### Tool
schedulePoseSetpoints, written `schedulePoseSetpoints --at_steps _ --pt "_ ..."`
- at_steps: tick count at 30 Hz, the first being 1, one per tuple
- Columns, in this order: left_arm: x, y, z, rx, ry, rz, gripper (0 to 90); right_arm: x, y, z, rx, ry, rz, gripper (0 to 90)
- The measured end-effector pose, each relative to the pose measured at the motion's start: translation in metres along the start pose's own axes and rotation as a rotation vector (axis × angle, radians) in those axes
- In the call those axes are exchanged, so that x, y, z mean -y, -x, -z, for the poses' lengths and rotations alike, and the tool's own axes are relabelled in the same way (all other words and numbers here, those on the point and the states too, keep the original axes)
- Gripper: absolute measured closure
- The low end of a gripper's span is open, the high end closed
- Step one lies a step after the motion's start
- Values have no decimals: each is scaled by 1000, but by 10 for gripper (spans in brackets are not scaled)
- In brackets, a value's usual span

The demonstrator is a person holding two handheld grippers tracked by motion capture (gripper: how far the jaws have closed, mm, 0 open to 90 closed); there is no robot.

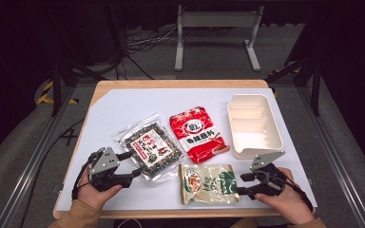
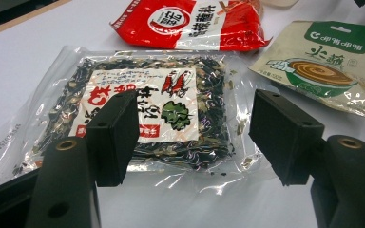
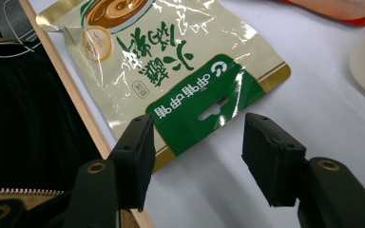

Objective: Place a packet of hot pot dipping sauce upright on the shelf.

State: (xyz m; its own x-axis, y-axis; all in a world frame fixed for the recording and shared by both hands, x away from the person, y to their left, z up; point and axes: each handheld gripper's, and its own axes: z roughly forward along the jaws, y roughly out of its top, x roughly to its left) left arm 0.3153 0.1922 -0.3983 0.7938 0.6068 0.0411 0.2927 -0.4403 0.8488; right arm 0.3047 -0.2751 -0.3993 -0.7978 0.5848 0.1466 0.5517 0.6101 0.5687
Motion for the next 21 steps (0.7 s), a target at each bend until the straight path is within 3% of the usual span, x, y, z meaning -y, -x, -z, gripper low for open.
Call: schedulePoseSetpoints --at_steps 21 --pt "0 1 1 -7 9 -7 342 2 0 -16 -45 -75 -9 433"
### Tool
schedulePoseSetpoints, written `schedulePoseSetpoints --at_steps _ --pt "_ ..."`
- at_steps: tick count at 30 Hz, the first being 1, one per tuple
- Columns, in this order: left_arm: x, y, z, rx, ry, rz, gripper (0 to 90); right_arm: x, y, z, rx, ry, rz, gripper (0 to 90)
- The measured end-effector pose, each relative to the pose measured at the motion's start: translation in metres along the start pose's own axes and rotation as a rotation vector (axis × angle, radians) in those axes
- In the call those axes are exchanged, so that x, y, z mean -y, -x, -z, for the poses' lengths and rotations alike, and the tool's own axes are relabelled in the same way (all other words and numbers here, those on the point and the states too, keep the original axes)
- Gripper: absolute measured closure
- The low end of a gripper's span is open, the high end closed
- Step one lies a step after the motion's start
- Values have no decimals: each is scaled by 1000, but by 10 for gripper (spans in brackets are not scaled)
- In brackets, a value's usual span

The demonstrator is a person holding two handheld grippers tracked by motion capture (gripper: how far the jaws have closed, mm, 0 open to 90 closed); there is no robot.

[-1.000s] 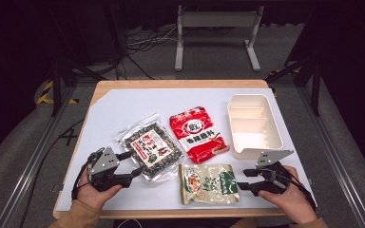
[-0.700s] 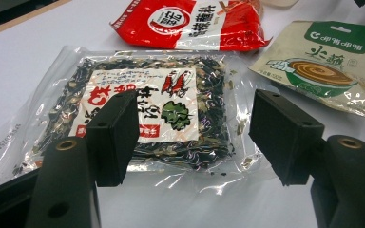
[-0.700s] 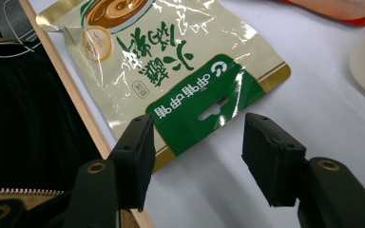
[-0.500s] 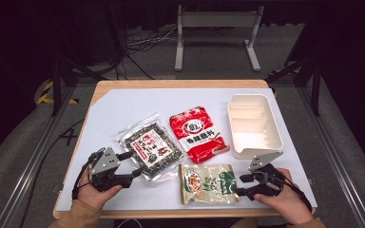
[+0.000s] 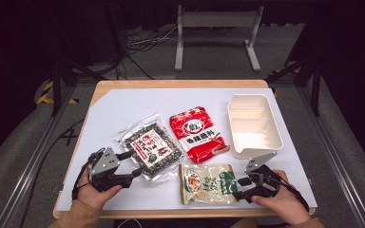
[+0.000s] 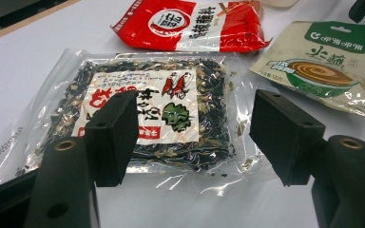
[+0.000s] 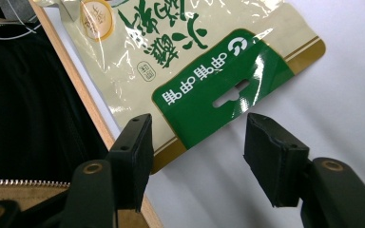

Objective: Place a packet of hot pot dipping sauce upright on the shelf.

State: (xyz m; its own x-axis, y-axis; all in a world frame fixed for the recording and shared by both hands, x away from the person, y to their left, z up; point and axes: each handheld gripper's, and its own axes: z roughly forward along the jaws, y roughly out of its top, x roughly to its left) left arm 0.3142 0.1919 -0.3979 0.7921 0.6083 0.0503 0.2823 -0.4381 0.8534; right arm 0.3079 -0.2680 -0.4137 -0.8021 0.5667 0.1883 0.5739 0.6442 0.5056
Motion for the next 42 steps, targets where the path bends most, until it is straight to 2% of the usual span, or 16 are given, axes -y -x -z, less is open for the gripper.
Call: schedulePoseSetpoints --at_steps 14,18,20,26,30,33,37,42 --pt "0 -1 0 5 1 -1 330 0 0 -9 -45 -28 -12 402" --pt "0 -1 0 6 2 -1 327 -1 -1 -10 -62 -26 -10 404" --pt "1 -1 0 8 1 -1 324 -2 -3 -10 -80 -7 -10 418" --pt "1 -1 -1 9 -1 -3 322 -4 -5 -12 -79 12 -2 449" --pt "1 -2 -1 10 -1 -6 321 -6 -7 -16 -64 33 24 526" --pt "1 -2 -1 9 0 0 318 -8 -9 -17 -46 40 33 619" --pt "1 -2 0 9 2 -4 317 -9 -7 -16 -56 67 15 708" --pt "1 -1 -1 9 0 -5 314 -12 -7 -22 -64 66 -3 735"
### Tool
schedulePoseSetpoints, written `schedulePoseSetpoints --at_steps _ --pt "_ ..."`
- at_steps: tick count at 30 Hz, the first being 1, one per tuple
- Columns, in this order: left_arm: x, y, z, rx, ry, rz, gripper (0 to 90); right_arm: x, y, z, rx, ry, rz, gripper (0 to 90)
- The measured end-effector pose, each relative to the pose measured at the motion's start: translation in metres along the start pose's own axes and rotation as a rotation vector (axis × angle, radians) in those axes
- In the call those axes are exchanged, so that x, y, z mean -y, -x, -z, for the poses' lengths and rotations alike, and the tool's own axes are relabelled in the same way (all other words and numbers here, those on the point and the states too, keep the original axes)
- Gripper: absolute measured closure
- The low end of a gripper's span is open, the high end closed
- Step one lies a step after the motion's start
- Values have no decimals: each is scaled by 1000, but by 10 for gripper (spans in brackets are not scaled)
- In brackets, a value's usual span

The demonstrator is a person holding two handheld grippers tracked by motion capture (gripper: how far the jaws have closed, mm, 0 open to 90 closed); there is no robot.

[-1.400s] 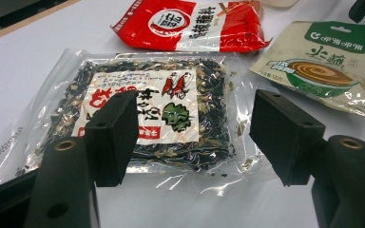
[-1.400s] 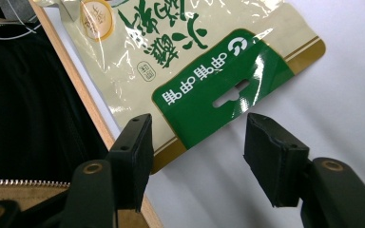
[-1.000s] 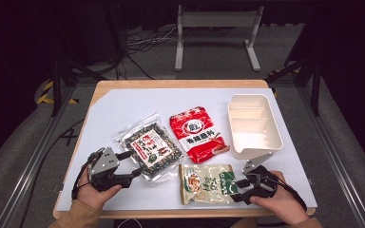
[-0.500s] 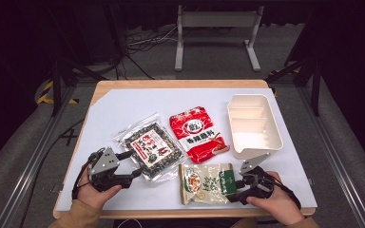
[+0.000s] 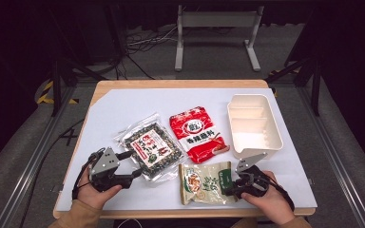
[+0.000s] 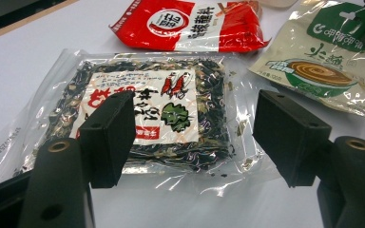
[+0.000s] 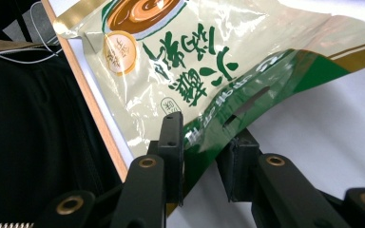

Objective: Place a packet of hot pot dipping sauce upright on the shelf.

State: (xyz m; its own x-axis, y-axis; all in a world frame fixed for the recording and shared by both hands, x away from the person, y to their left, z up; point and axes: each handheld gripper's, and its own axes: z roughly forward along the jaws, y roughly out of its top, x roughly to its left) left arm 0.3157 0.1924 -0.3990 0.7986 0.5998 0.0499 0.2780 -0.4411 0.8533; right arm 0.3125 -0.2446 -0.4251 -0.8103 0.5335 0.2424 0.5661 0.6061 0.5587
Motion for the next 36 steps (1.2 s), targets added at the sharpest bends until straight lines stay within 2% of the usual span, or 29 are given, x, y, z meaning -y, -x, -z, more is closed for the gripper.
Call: schedulePoseSetpoints --at_steps 4,10,13,15,19,25,33,36 --pt "0 0 0 -2 1 4 313 -2 0 -4 -2 -6 -8 773" --pt "0 1 -2 5 -2 -16 341 -3 1 -5 -13 -15 -22 844" --pt "-1 1 -1 37 15 -29 345 -5 -1 -3 -1 -17 -22 865" --pt "-2 0 -1 43 23 -34 347 -6 -2 -2 -3 -18 -29 883" --pt "-3 -2 -1 36 37 -23 354 -10 -3 3 8 0 -27 896" --pt "-3 -1 0 31 40 -30 375 -17 -7 15 3 43 -34 898" --pt "-3 -3 3 24 39 -22 397 -29 -11 29 -9 82 -10 899" --pt "-2 -4 3 26 30 -16 401 -35 -12 37 0 95 3 899"
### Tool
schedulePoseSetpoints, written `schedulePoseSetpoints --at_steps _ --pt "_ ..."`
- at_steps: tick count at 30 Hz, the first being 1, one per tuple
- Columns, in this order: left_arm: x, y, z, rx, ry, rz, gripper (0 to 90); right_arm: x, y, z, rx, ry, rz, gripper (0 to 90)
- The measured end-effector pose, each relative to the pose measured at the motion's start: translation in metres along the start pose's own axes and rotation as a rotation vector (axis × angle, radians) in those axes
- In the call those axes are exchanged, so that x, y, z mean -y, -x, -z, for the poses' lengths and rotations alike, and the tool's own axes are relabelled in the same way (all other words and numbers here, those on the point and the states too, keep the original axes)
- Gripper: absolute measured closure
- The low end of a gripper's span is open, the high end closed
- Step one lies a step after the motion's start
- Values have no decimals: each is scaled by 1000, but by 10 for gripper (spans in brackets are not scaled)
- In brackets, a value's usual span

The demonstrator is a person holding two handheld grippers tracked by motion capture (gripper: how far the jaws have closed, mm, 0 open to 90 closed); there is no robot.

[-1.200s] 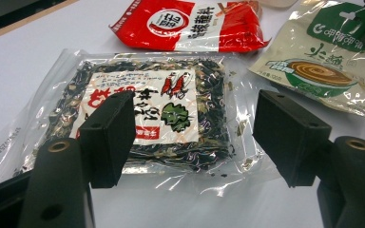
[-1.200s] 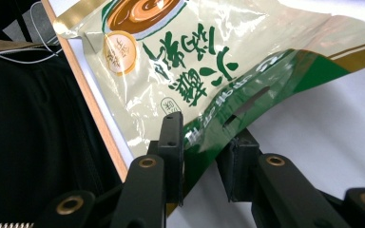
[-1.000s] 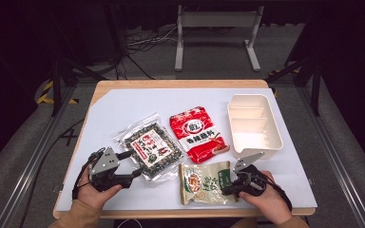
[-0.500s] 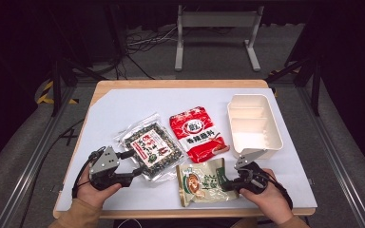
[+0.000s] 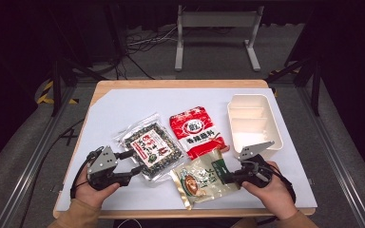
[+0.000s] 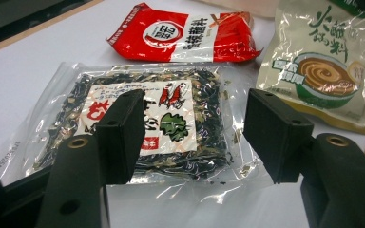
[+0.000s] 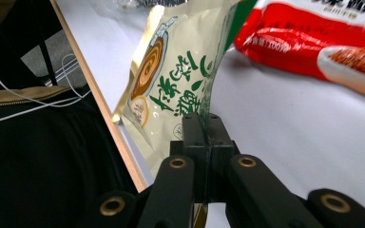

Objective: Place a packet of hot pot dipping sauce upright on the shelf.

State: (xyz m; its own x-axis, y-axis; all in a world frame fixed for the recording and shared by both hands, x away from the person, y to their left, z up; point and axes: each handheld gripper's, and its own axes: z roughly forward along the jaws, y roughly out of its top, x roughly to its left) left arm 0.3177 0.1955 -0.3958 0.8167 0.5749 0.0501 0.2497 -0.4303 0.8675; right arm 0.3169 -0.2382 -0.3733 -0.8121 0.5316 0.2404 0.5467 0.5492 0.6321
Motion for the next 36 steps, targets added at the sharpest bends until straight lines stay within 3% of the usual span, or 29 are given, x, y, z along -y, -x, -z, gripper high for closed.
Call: schedulePoseSetpoints --at_steps 7,14,19,27,36 --pt "1 -1 0 14 -8 3 426 -10 -4 10 -10 16 25 899" --pt "3 -6 1 -4 -16 27 389 -20 -9 24 -34 24 56 900" --pt "7 -14 6 -20 -5 65 391 -29 -12 35 -25 26 78 900" --pt "7 -15 7 -19 -5 73 389 -38 -15 45 -22 24 108 900" --pt "8 -17 9 -27 3 83 389 -48 -15 58 13 13 127 900"
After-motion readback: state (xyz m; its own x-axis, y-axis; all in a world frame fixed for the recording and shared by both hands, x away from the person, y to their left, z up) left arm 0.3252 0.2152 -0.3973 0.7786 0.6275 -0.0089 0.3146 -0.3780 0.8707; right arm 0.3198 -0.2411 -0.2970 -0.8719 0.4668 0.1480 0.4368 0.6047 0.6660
